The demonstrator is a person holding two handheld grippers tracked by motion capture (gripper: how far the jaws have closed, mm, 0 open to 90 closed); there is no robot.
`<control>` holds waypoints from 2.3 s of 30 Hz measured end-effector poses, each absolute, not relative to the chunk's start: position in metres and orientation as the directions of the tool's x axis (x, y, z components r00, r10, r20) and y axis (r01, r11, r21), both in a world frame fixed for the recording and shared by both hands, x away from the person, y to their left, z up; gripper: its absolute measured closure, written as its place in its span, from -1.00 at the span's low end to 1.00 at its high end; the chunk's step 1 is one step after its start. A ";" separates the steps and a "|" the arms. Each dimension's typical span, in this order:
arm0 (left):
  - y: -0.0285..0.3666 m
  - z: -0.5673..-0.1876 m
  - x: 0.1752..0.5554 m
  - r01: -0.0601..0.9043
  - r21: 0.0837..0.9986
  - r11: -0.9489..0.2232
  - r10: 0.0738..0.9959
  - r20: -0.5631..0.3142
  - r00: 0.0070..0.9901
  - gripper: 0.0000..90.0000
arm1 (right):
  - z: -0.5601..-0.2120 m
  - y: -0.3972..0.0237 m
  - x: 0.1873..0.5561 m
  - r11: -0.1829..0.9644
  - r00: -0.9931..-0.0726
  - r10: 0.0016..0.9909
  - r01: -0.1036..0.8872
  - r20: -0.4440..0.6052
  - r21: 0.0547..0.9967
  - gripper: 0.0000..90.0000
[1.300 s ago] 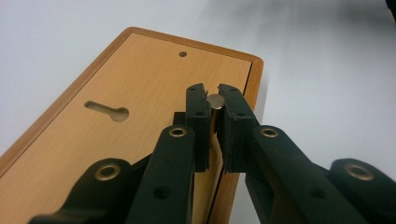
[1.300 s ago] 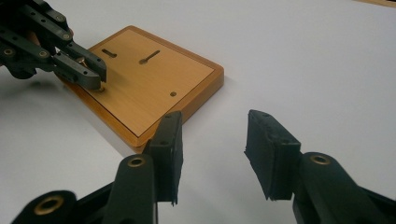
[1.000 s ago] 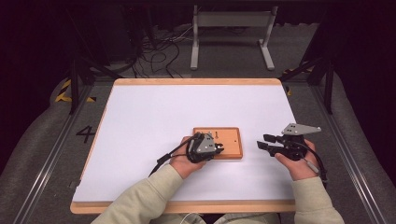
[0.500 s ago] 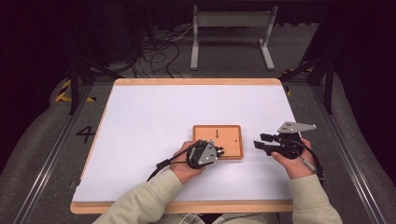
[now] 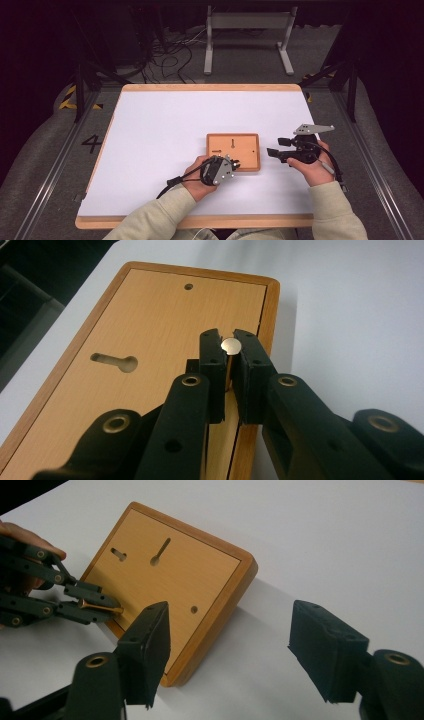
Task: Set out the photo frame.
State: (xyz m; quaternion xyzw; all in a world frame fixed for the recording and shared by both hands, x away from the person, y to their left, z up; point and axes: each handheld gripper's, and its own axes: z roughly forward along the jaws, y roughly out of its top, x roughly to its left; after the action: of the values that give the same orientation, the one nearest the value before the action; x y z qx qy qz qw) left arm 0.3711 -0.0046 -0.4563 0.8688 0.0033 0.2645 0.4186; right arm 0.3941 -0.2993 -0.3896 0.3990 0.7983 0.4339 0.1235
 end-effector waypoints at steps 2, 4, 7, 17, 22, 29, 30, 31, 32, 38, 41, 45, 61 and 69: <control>-0.004 -0.457 0.370 -0.215 0.729 -0.650 0.227 0.457 0.860 0.86 | -0.390 -0.295 0.398 0.309 -0.654 0.741 0.536 0.155 0.786 -0.31; -0.005 -0.457 0.370 -0.218 0.726 -0.652 0.227 0.461 0.858 0.86 | -0.390 -0.293 0.401 0.311 -0.655 0.739 0.537 0.156 0.784 -0.32; -0.004 -0.457 0.369 -0.218 0.726 -0.652 0.228 0.462 0.857 0.86 | -0.391 -0.286 0.409 0.321 -0.662 0.731 0.548 0.166 0.773 -0.34; -0.004 -0.458 0.368 -0.212 0.731 -0.649 0.233 0.456 0.859 0.86 | -0.406 -0.261 0.437 0.344 -0.665 0.716 0.600 0.213 0.722 -0.45; -0.004 -0.458 0.369 -0.215 0.729 -0.650 0.232 0.459 0.857 0.86 | -0.411 -0.256 0.444 0.353 -0.662 0.715 0.617 0.222 0.703 -0.48; -0.004 -0.458 0.368 -0.213 0.731 -0.649 0.233 0.457 0.858 0.86 | -0.423 -0.245 0.455 0.368 -0.655 0.716 0.648 0.242 0.667 -0.49; -0.004 -0.458 0.369 -0.213 0.731 -0.648 0.233 0.457 0.858 0.86 | -0.424 -0.244 0.456 0.370 -0.656 0.713 0.652 0.248 0.661 -0.50; -0.004 -0.458 0.369 -0.215 0.730 -0.648 0.232 0.458 0.858 0.86 | -0.426 -0.242 0.458 0.362 -0.656 0.703 0.663 0.275 0.656 -0.50; -0.004 -0.458 0.369 -0.215 0.730 -0.649 0.232 0.458 0.858 0.86 | -0.426 -0.242 0.458 0.362 -0.656 0.703 0.663 0.275 0.656 -0.50; -0.004 -0.458 0.369 -0.210 0.733 -0.647 0.233 0.452 0.861 0.86 | -0.431 -0.241 0.462 0.335 -0.646 0.686 0.689 0.334 0.643 -0.50; -0.004 -0.457 0.369 -0.206 0.733 -0.648 0.235 0.450 0.862 0.86 | -0.430 -0.242 0.462 0.341 -0.653 0.680 0.684 0.333 0.645 -0.47; -0.003 -0.455 0.371 -0.179 0.746 -0.641 0.236 0.414 0.879 0.83 | -0.430 -0.246 0.462 0.345 -0.655 0.670 0.690 0.348 0.636 -0.39; -0.004 -0.455 0.365 -0.224 0.714 -0.664 0.198 0.456 0.868 0.80 | -0.420 -0.256 0.447 0.345 -0.699 0.641 0.632 0.317 0.694 -0.12; -0.003 -0.457 0.363 -0.240 0.709 -0.663 0.201 0.478 0.855 0.85 | -0.425 -0.252 0.451 0.342 -0.690 0.645 0.646 0.330 0.682 -0.23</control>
State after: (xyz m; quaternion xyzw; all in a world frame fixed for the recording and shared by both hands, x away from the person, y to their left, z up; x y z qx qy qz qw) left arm 0.3628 -0.0032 -0.4573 0.8713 -0.0113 0.2688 0.4104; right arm 0.4515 -0.2524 -0.4245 0.3940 0.8191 0.4170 -0.0008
